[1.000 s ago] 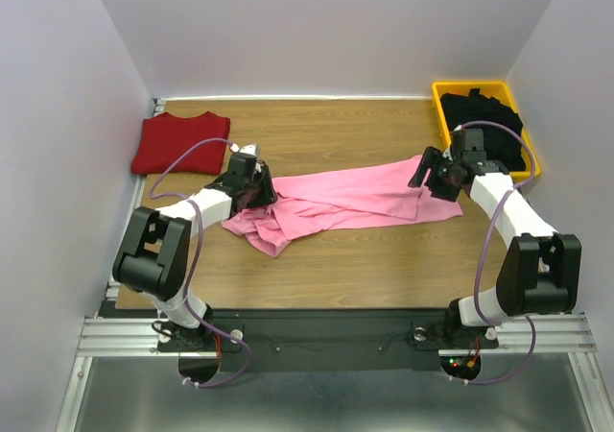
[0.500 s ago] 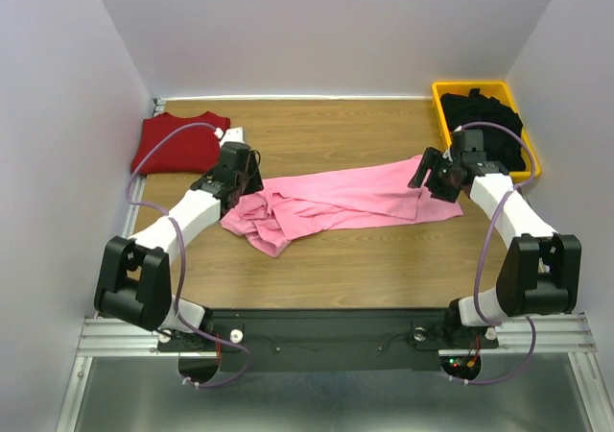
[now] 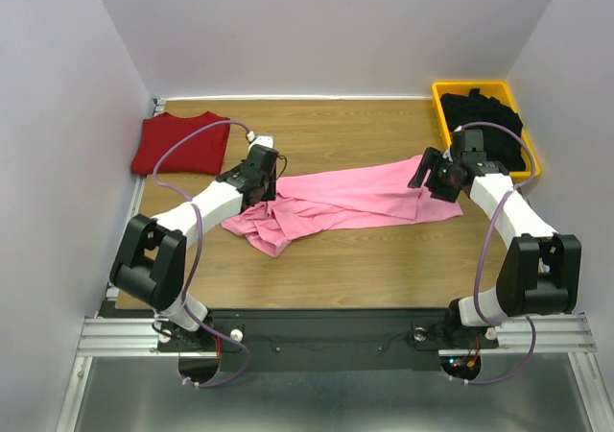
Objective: Fold and stack the t-shirts
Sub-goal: Flatten the tshirt out
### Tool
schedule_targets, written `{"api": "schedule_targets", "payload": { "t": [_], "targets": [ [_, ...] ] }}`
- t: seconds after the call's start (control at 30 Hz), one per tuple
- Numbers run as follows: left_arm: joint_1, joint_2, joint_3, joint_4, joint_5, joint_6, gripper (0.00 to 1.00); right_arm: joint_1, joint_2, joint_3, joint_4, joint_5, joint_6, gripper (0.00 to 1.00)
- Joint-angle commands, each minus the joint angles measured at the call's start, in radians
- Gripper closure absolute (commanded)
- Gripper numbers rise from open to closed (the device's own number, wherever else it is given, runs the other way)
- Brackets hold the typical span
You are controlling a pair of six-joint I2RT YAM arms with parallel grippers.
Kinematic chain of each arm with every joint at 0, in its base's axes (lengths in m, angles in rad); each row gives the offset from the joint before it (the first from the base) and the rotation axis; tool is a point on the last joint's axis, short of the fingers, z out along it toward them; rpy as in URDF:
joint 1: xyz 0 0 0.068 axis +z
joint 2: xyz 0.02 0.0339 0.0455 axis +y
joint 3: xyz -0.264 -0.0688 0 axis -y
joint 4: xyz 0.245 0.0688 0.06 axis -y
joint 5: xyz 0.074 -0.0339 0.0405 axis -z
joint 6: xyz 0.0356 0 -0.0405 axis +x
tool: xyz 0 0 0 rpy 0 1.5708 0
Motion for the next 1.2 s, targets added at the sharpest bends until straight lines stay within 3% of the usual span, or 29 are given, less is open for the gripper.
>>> {"api": "schedule_targets", "payload": {
  "t": [0.0,0.47,1.17],
  "targets": [
    [-0.023,0.041,0.064,-0.034,-0.047,0.041,0.51,-0.007,-0.027,0.001,0.040,-0.005,0.001,0.24],
    [-0.049,0.056,0.098,-0.100,-0.106,0.059,0.54,-0.006,-0.024,-0.002,0.040,-0.003,0.004,0.24],
    [-0.068,0.085,0.091,-0.130,-0.024,0.145,0.57,-0.005,-0.012,0.003,0.040,-0.003,0.014,0.24]
  ]
}}
